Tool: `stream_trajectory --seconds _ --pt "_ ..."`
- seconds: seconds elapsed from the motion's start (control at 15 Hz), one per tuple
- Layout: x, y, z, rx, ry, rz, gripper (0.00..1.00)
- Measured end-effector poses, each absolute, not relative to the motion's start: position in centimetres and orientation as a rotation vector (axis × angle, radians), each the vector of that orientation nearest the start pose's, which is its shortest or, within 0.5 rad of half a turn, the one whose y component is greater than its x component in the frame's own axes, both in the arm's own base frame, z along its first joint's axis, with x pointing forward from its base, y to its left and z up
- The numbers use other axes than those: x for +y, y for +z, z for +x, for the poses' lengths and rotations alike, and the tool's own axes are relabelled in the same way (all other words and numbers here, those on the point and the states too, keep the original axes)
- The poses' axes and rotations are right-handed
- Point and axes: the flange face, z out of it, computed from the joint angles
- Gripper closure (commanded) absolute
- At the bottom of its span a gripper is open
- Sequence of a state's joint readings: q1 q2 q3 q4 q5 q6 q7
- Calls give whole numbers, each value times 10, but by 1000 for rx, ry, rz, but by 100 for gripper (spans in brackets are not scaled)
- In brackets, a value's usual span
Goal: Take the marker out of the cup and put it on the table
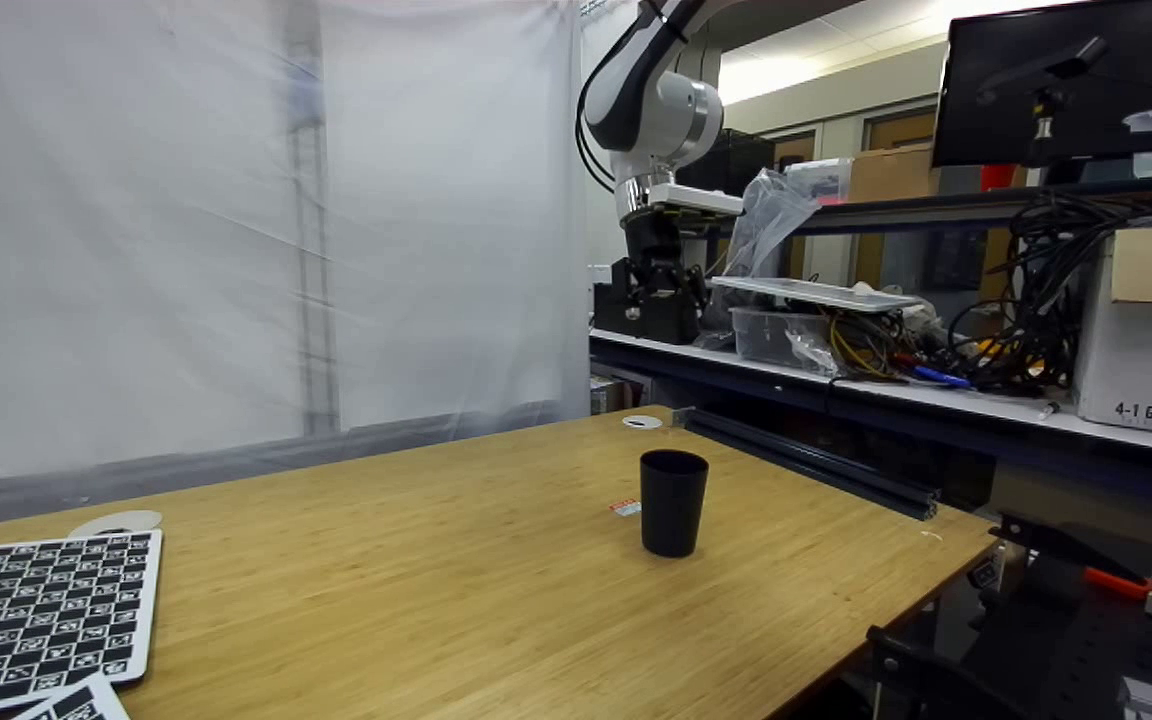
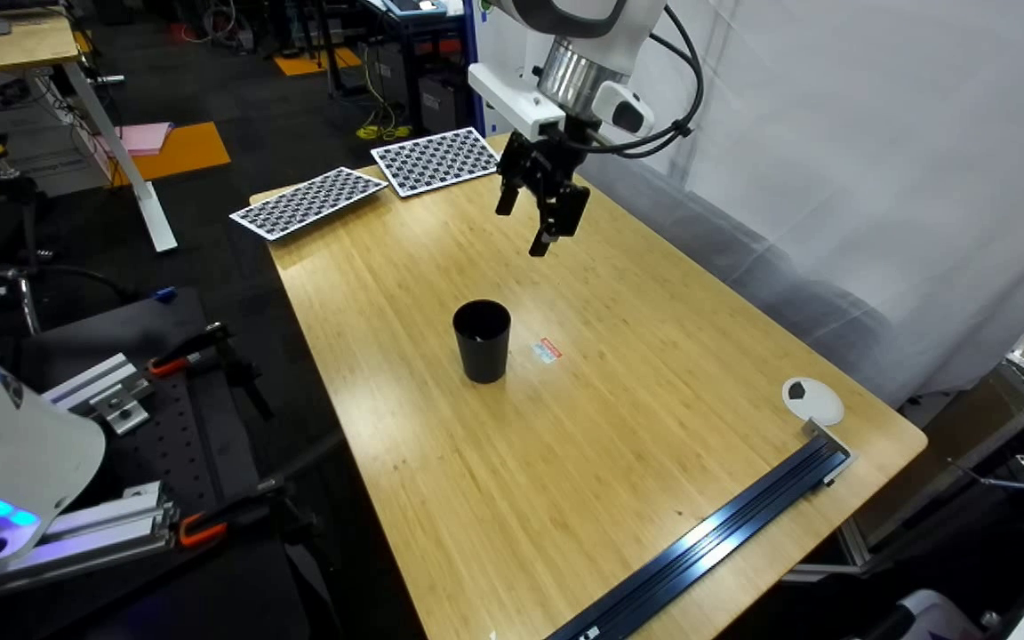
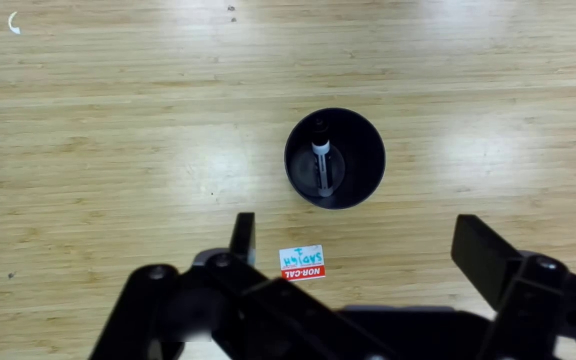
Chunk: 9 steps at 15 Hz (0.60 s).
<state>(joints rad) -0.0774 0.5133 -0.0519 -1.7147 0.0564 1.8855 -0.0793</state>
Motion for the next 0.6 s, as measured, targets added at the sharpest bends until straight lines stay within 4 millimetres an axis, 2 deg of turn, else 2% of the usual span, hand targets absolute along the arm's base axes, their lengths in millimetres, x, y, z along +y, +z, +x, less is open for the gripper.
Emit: stream_trajectory --seconds 0.2,0.6 --pt "-70 255 616 97 564 -3027 0" --pt "-57 209 582 75 665 -2998 0"
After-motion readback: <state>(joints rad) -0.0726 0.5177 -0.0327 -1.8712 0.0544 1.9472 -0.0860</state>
